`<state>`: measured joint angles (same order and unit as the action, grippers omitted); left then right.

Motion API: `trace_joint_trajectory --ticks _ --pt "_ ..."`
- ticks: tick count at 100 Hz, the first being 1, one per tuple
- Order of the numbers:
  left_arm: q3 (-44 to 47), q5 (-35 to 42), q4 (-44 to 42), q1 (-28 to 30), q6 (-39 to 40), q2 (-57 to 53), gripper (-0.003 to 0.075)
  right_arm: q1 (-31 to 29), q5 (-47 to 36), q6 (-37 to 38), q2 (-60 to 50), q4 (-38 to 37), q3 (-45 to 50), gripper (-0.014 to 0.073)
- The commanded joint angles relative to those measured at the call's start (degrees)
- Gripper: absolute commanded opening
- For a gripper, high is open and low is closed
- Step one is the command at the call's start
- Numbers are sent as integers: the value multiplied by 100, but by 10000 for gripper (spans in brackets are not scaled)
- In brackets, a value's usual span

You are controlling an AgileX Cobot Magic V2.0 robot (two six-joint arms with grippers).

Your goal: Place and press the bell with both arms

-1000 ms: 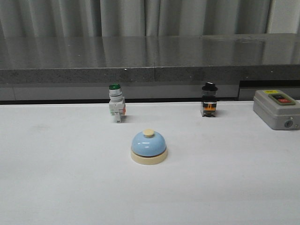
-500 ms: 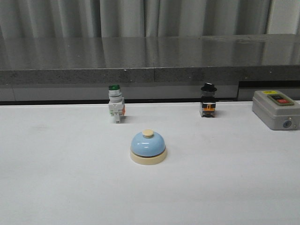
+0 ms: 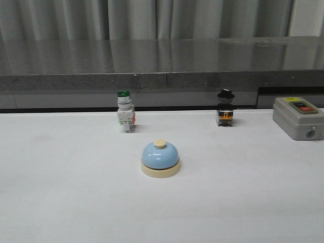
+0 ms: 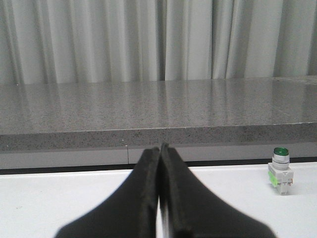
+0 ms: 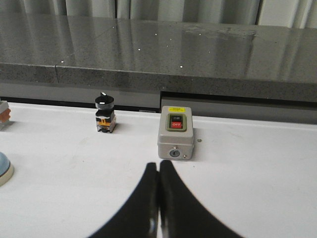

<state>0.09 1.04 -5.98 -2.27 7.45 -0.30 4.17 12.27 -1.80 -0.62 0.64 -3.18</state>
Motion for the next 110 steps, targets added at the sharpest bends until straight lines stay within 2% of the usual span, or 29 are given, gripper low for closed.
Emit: trace_joint_trajectory --ticks 1,19,110 --pt "240 450 38 8 64 -168 -20 -47 -959 3 -104 -64 43 -60" --pt "240 450 38 8 64 -168 -20 -47 -1635 3 -104 -64 391 -60" --pt "240 450 38 8 64 -168 -20 -47 -1576 3 -104 -64 385 -60"
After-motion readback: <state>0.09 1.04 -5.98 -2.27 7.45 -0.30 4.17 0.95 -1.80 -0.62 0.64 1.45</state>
